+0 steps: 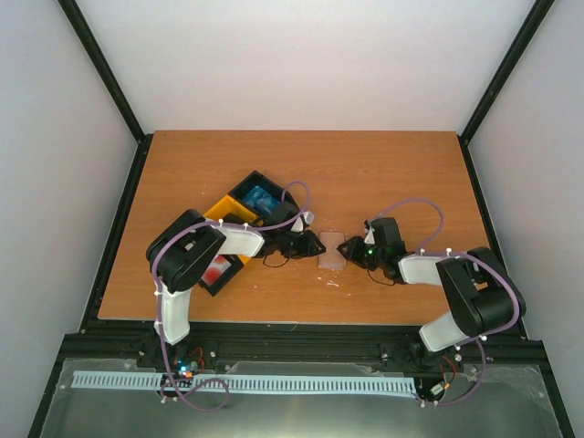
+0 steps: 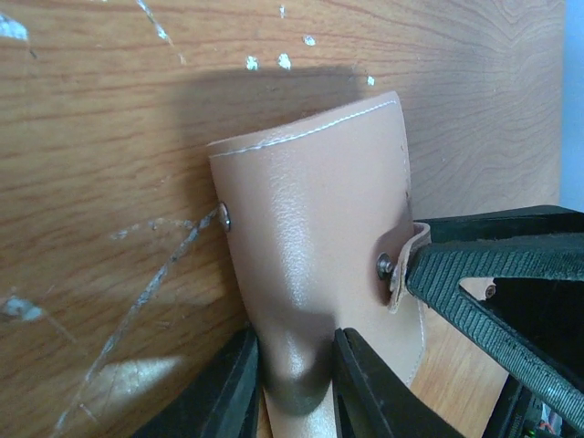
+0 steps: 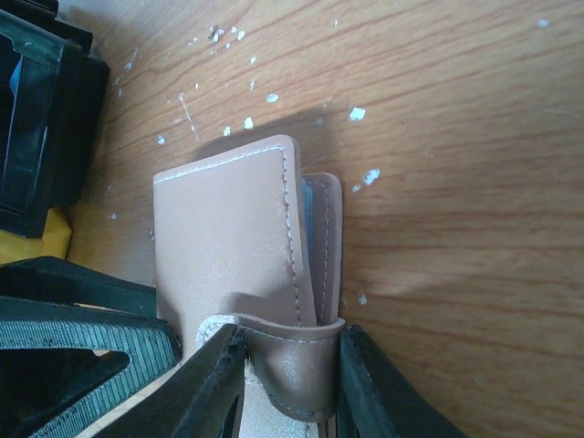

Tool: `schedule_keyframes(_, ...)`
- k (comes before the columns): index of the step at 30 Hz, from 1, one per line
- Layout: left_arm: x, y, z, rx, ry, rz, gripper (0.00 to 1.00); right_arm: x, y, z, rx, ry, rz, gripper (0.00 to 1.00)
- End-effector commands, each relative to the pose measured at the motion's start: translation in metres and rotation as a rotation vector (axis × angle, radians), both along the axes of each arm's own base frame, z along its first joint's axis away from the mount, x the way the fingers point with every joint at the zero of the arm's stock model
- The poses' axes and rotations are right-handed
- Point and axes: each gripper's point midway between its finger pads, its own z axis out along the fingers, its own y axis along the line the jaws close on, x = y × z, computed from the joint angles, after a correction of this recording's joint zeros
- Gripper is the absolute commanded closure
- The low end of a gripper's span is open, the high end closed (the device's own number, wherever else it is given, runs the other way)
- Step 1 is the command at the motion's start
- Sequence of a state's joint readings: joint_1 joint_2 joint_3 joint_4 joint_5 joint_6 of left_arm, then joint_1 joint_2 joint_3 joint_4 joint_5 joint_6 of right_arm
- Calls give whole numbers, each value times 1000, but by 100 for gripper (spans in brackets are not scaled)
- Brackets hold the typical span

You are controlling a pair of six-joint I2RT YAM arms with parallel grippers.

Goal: Put the credit cards into the card holder
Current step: Close the card holder at the center of the board.

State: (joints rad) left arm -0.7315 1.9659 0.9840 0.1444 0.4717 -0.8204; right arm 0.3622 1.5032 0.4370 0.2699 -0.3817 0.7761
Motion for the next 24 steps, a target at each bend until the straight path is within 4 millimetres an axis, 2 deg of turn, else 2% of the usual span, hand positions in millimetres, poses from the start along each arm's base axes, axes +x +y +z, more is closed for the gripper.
schedule_keyframes(1, -49, 65, -96, 355, 220, 44, 76, -8, -3, -21, -25, 74, 6, 72)
schedule_keyframes(13, -52, 73, -108, 408, 240, 44, 80, -9, -1, -34, -50, 138, 28, 70)
schedule_keyframes(19, -50, 74, -108, 416, 240, 55, 80, -20, -1, -43, -75, 173, 83, 69)
schedule_keyframes(24, -49, 73, -106, 410, 241, 63, 80, -18, -1, -38, -80, 153, 92, 67)
